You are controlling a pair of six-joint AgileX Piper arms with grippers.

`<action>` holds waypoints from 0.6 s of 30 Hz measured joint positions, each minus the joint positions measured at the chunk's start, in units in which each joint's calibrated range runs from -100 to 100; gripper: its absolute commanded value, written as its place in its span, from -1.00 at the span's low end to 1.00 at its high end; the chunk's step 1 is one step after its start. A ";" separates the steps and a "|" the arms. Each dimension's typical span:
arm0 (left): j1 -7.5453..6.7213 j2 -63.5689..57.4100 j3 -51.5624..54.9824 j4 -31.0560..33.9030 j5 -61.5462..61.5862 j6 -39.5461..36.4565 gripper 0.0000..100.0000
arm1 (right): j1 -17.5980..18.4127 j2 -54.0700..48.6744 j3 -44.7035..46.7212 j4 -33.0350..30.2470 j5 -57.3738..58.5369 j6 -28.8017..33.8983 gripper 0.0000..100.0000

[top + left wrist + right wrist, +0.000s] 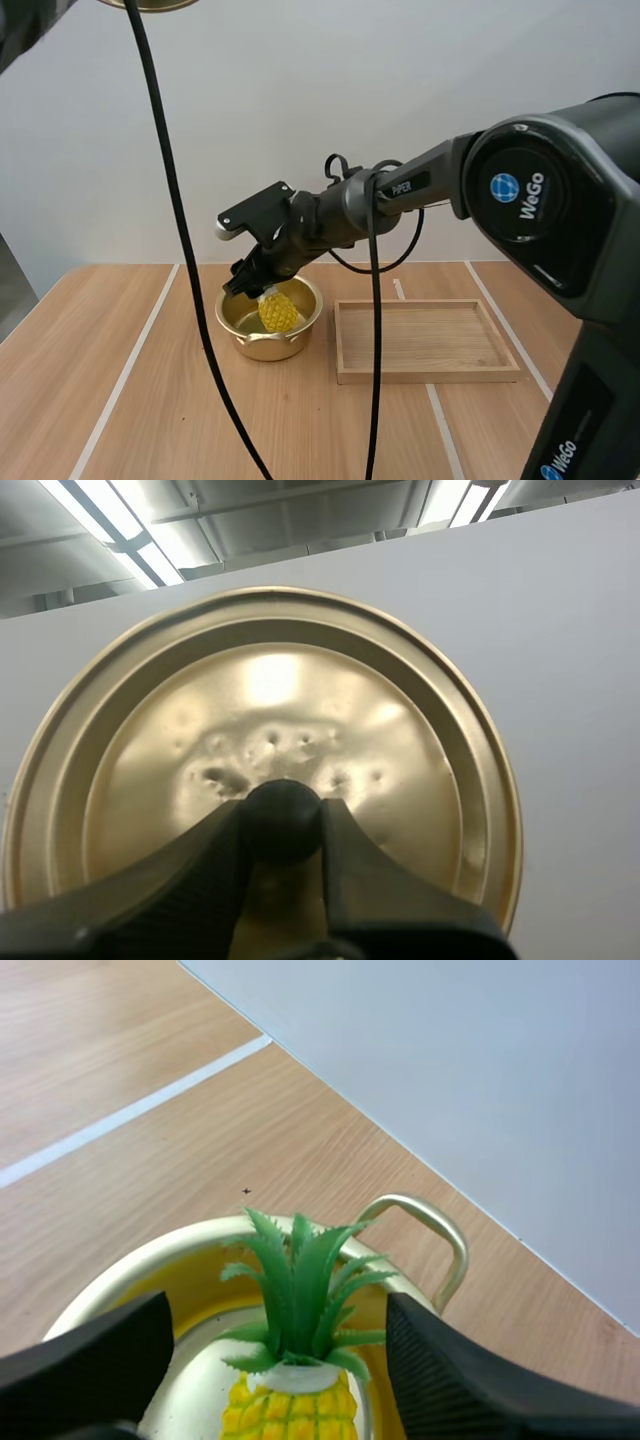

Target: Open the pot, put the pineapple inside, and close it

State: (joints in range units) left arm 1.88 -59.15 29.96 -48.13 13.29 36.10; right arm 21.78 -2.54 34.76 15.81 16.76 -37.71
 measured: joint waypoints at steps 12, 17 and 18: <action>0.00 0.00 0.00 0.00 0.00 0.00 -1.00 | 0.00 -17.54 0.00 0.00 0.32 0.00 1.00; 0.00 0.00 0.00 0.00 0.00 0.00 -1.00 | 0.00 -26.25 0.00 0.00 1.51 0.00 0.77; 0.00 0.00 0.00 0.00 0.00 0.00 -1.00 | 0.00 -27.96 0.00 -0.13 2.32 0.00 0.70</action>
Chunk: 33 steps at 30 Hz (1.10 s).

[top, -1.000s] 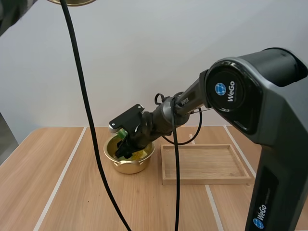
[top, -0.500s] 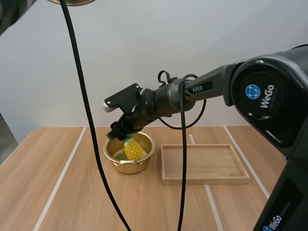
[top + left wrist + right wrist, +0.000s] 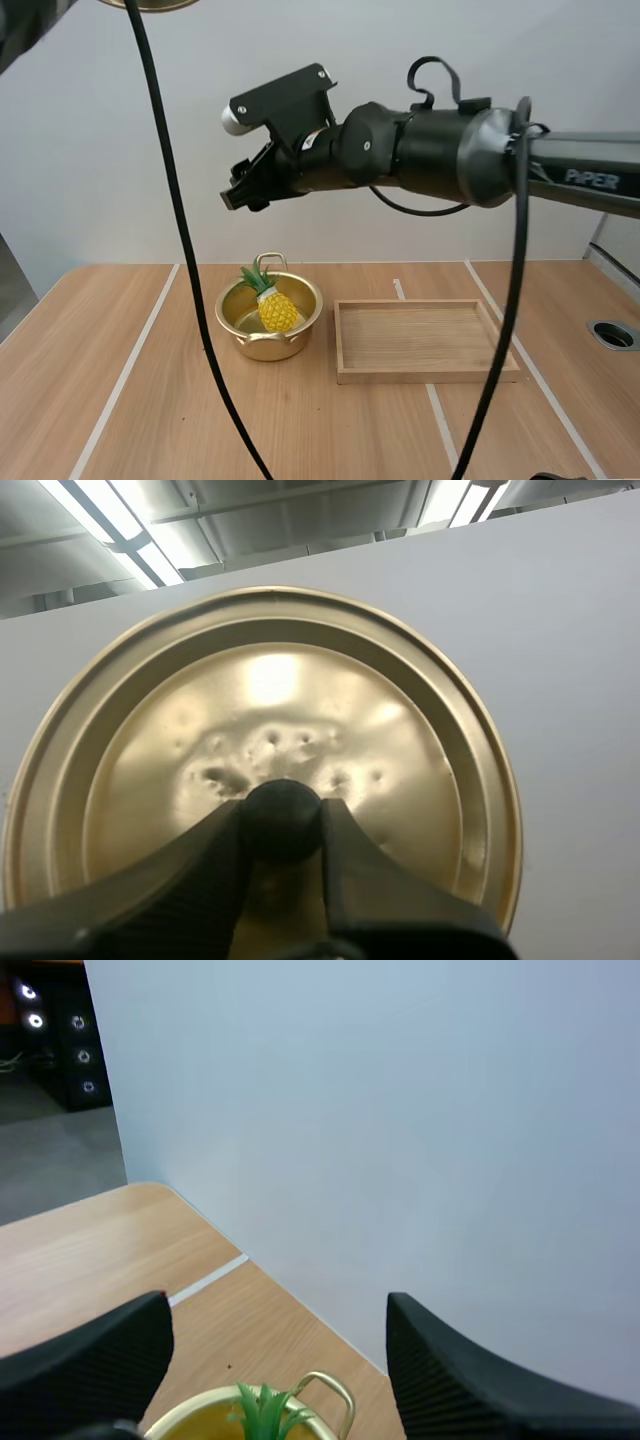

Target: Open the pot, put the pineapple inside, and close it

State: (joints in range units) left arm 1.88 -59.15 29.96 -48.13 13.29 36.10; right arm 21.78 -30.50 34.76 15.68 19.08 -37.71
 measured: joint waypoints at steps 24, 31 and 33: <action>0.00 0.00 0.00 0.00 0.00 0.00 -1.00 | -16.01 -25.12 0.00 -1.49 6.03 5.52 -1.00; 0.00 0.00 0.00 0.00 0.00 0.00 -1.00 | -19.70 -28.90 0.00 -1.49 6.65 7.57 -1.00; 0.00 0.00 0.00 0.00 0.00 0.00 -1.00 | -21.08 -29.45 0.12 -1.49 7.84 9.60 -1.00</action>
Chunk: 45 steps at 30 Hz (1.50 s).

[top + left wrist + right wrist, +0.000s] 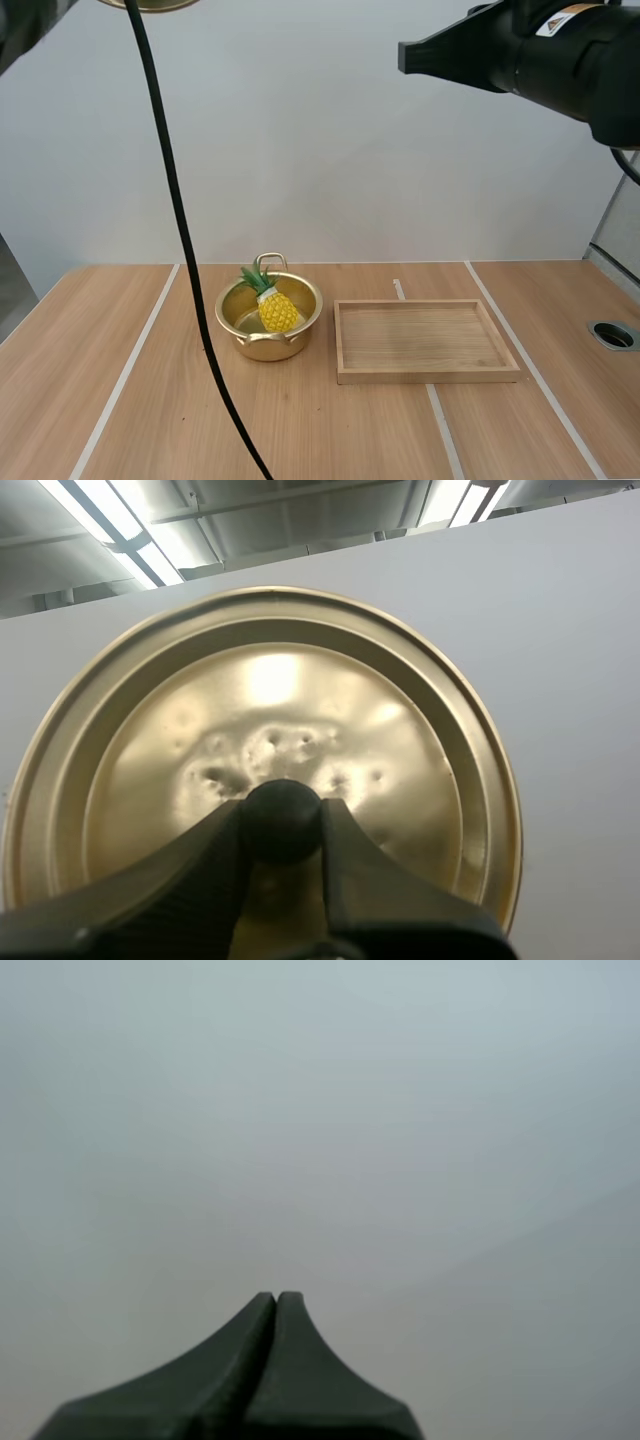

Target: Open the pot, put the pineapple inside, and close it

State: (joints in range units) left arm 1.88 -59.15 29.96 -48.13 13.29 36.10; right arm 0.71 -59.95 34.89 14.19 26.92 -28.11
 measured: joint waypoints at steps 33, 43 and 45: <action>0.00 0.00 0.00 0.00 0.00 0.00 -1.00 | -2.93 -2.45 4.75 0.00 8.49 4.47 -1.00; 0.00 0.00 0.00 0.00 0.00 0.00 -1.00 | -2.93 -2.58 4.75 0.00 8.16 4.47 -1.00; 0.00 0.00 0.00 0.36 0.00 0.00 -1.00 | -2.93 -2.58 4.75 0.00 8.16 4.47 -1.00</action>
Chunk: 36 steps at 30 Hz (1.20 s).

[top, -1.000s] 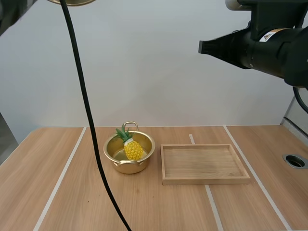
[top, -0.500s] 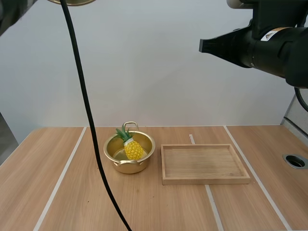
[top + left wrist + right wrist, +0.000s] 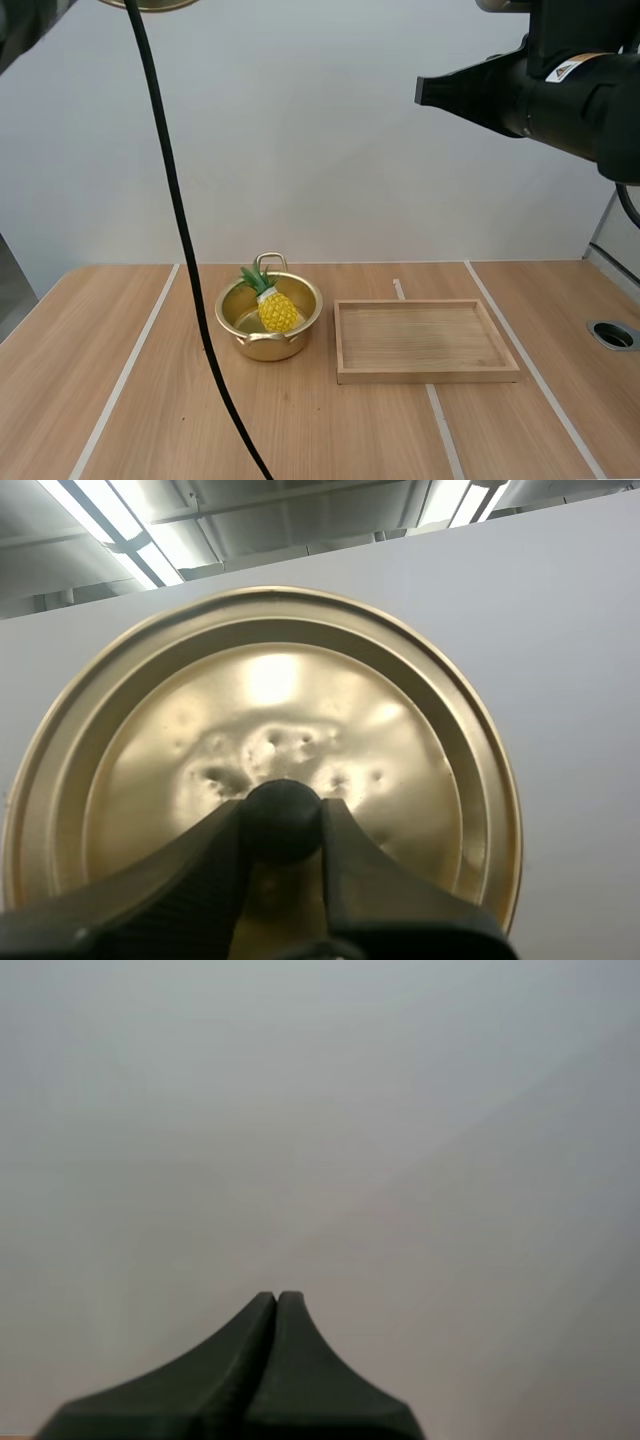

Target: Open the pot, put the pineapple inside, and close it

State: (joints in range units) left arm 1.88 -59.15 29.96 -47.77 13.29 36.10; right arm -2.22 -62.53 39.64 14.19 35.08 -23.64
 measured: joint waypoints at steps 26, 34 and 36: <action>0.00 9.81 0.00 -0.22 18.31 0.00 -1.00 | 0.00 0.00 0.00 0.00 -0.18 0.00 -1.00; 0.00 18.34 0.00 1.41 39.74 0.00 -1.00 | 0.00 0.00 0.00 0.00 -0.18 0.00 -1.00; 0.00 20.14 0.00 1.70 43.90 -0.21 -1.00 | 0.00 0.00 0.00 0.00 -0.18 0.00 -1.00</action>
State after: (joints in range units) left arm 1.88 -39.01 29.96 -46.07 57.19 35.89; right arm -2.22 -62.53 39.64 14.19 34.90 -23.64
